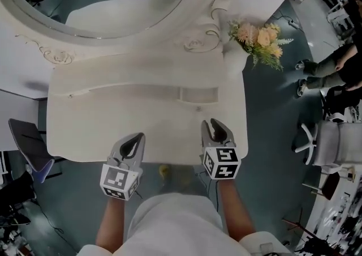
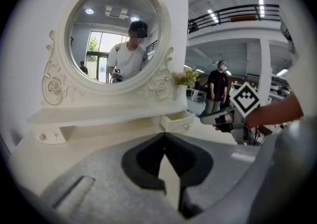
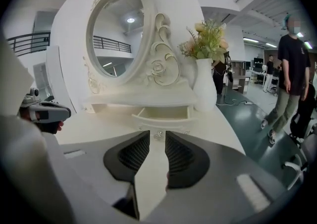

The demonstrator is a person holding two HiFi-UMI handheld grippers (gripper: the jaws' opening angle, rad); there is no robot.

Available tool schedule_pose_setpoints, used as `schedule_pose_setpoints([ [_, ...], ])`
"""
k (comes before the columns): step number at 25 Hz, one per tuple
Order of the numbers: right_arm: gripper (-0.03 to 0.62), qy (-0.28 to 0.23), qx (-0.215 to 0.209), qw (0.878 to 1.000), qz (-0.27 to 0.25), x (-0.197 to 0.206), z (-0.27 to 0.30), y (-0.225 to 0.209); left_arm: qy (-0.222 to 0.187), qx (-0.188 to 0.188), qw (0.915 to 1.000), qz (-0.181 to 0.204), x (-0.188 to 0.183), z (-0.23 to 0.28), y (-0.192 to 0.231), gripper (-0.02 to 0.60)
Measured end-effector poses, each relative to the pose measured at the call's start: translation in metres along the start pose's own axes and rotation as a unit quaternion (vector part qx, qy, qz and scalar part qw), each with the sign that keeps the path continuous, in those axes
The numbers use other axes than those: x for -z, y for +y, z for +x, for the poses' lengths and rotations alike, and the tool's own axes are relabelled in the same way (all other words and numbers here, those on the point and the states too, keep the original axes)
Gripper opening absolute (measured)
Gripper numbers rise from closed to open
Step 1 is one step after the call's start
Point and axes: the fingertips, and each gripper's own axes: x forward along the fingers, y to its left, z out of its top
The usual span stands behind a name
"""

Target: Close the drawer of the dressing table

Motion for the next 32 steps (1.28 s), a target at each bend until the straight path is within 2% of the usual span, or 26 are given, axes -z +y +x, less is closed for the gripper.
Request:
schedule_pose_setpoints([
  [9, 0.083, 0.025, -0.017, 1.0, 0.007, 0.011, 0.047, -0.006, 0.034, 0.004, 0.9993, -0.013, 0.017, 0.029, 0.005, -0.002],
  [18, 0.086, 0.037, -0.015, 0.999, 0.008, 0.012, 0.075, -0.008, 0.044, 0.009, 0.9989, -0.015, 0.02, 0.045, 0.013, -0.002],
  [32, 0.087, 0.014, -0.008, 1.0, 0.009, -0.004, 0.1, -0.023, 0.05, 0.008, 0.9984, -0.024, 0.023, 0.057, 0.02, -0.002],
])
